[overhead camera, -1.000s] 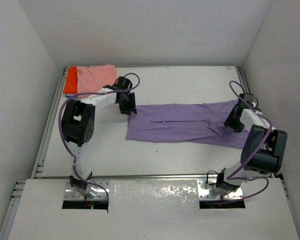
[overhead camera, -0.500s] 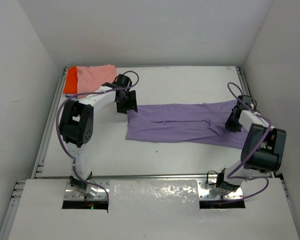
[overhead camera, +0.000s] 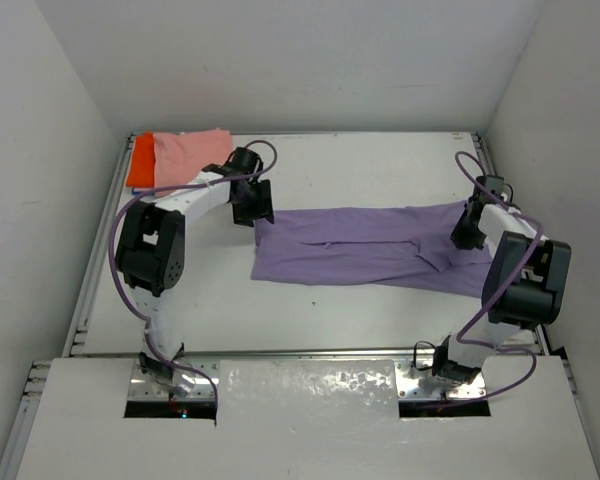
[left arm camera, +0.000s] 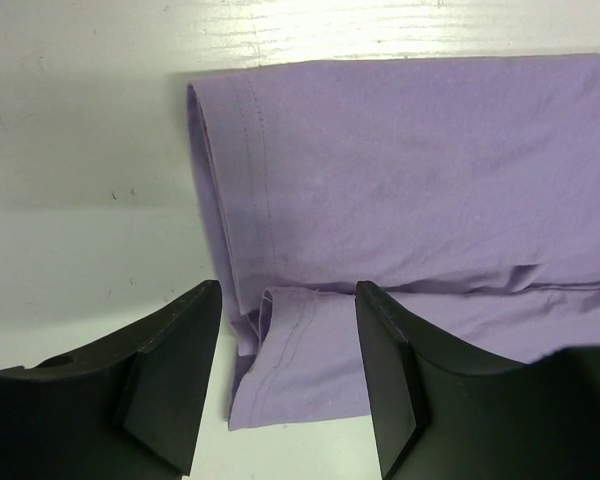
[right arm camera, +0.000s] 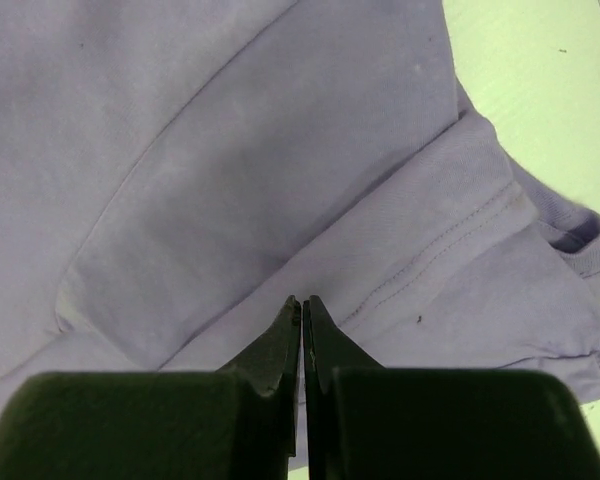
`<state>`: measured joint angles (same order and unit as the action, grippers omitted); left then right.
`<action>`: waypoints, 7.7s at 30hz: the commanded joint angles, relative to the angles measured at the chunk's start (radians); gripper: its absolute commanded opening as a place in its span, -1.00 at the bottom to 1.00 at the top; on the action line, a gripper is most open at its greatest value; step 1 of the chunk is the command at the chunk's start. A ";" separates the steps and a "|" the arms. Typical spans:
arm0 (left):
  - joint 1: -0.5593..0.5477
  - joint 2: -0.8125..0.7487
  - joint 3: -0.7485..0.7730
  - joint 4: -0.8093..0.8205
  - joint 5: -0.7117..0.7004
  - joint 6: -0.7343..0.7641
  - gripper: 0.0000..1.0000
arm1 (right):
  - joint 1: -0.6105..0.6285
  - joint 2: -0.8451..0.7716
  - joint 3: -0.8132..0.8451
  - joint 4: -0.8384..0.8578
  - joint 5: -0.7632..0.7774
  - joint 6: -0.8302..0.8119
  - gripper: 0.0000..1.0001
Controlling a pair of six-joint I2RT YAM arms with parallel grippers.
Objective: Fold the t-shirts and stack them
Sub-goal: Fold the other side of the tshirt into a rectangle
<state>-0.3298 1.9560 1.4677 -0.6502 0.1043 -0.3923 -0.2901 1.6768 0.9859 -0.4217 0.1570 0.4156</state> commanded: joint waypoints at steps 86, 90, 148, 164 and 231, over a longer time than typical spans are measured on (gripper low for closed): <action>0.038 -0.134 -0.070 -0.016 0.008 0.049 0.01 | 0.034 0.004 -0.061 0.110 -0.197 0.022 -0.14; 0.038 -0.132 -0.067 -0.011 0.012 0.047 0.01 | 0.045 0.012 -0.023 0.093 -0.186 0.018 -0.42; 0.038 -0.164 -0.072 0.018 0.066 0.043 -0.01 | -0.049 0.031 -0.023 0.064 0.208 0.304 -0.09; 0.038 -0.109 -0.033 0.015 0.075 0.038 -0.01 | -0.086 0.121 0.043 0.106 0.217 0.331 -0.18; 0.034 0.270 0.407 -0.085 -0.008 0.230 0.05 | 0.072 -0.353 -0.217 -0.114 -0.211 0.132 -0.05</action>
<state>-0.2993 2.2196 1.8332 -0.7208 0.1310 -0.2039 -0.2260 1.3975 0.8188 -0.4648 -0.0082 0.5522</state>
